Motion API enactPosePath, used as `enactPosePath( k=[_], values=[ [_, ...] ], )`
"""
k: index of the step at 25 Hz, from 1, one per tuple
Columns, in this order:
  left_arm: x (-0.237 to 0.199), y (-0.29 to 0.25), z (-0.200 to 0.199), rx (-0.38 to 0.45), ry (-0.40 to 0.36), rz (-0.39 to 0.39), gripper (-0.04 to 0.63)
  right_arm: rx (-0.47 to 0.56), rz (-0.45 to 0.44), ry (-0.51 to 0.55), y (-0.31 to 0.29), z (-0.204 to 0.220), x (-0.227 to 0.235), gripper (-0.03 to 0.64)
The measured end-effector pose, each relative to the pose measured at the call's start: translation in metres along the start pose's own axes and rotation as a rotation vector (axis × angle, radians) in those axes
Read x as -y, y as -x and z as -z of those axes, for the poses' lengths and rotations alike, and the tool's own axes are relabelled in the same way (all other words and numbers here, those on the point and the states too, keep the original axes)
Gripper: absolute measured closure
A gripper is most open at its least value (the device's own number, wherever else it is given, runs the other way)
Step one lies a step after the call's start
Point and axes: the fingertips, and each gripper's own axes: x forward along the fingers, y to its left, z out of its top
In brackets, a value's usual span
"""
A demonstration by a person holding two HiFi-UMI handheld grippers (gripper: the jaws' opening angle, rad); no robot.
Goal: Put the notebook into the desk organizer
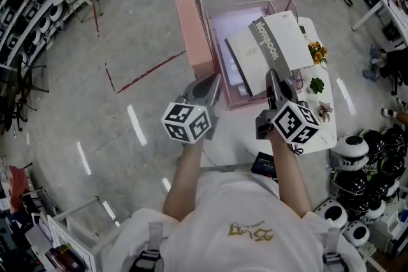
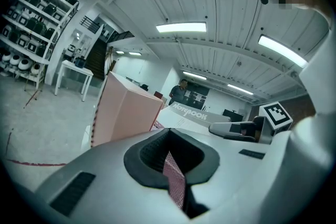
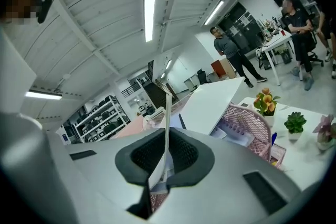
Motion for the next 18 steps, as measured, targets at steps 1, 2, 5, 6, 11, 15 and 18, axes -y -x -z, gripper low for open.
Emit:
enactPosePath(
  k=[1, 2, 5, 6, 11, 15, 18],
  values=[
    [-0.001, 0.000, 0.000, -0.001, 0.001, -0.002, 0.578, 0.000, 0.000, 0.004, -0.002, 0.000, 0.000, 0.595],
    [-0.001, 0.000, 0.000, -0.001, 0.001, -0.004, 0.578, 0.001, 0.001, 0.009, -0.004, 0.000, 0.000, 0.595],
    [-0.001, -0.001, 0.001, -0.003, -0.001, -0.007, 0.578, -0.005, 0.017, 0.037, -0.009, 0.001, 0.001, 0.594],
    [-0.001, -0.001, 0.001, -0.003, -0.003, -0.008, 0.578, -0.008, 0.023, 0.049, -0.010, 0.001, 0.001, 0.591],
    [-0.003, 0.004, -0.001, 0.001, -0.007, -0.017, 0.578, -0.037, 0.057, 0.102, -0.011, 0.003, 0.001, 0.574],
    [-0.001, 0.003, -0.001, 0.001, -0.008, -0.012, 0.578, -0.064, 0.095, 0.206, -0.011, 0.003, 0.002, 0.554],
    [0.002, 0.003, 0.000, 0.002, -0.008, -0.009, 0.578, -0.083, 0.117, 0.310, -0.013, 0.003, 0.001, 0.538]
  ],
)
